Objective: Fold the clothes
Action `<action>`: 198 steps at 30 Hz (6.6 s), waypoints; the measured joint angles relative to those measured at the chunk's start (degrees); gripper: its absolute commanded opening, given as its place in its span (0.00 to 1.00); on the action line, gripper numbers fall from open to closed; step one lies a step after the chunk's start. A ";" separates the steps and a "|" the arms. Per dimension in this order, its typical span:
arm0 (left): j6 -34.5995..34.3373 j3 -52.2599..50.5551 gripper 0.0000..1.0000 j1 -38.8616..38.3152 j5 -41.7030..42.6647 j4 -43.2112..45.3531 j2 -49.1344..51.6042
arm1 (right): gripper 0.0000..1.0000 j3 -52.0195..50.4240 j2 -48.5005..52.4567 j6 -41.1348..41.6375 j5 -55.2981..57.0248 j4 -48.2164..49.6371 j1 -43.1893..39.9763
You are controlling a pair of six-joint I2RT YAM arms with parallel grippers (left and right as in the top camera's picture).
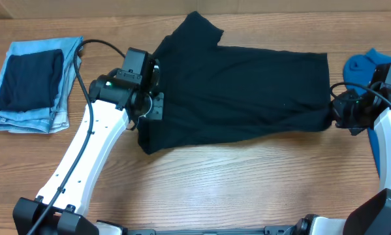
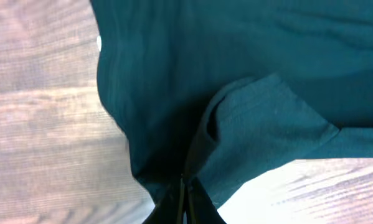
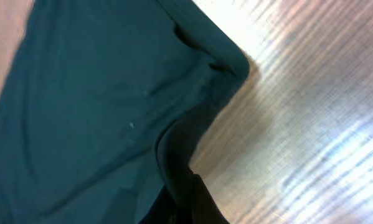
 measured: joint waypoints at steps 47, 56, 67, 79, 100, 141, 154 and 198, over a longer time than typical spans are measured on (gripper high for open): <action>24.92 0.28 0.09 0.02 -8.79 28.02 14.71 | 0.25 0.00 15.39 16.57 10.49 18.91 5.55; 24.44 7.69 0.80 0.74 -9.03 23.41 15.82 | 0.94 0.66 15.69 9.53 9.53 23.82 5.57; 6.54 32.00 0.59 0.74 0.57 -11.93 15.65 | 0.92 16.20 15.76 -9.84 4.26 3.63 5.55; -3.21 9.27 0.61 0.74 4.00 -12.31 16.02 | 0.92 16.72 15.78 -11.26 4.04 -6.97 5.55; -1.95 -4.98 0.39 0.74 -0.57 4.94 16.09 | 0.92 16.72 15.78 -11.63 4.07 -6.93 5.55; 8.87 -5.20 0.05 1.51 -7.10 17.40 16.09 | 0.87 16.72 15.78 -12.55 4.07 -7.08 5.55; 9.79 -5.14 0.53 2.12 -9.05 18.60 24.85 | 0.80 16.74 15.78 -10.58 7.39 -16.35 5.55; 8.22 2.16 0.69 2.36 -6.16 13.84 21.09 | 0.47 2.80 15.80 3.91 2.49 8.98 5.55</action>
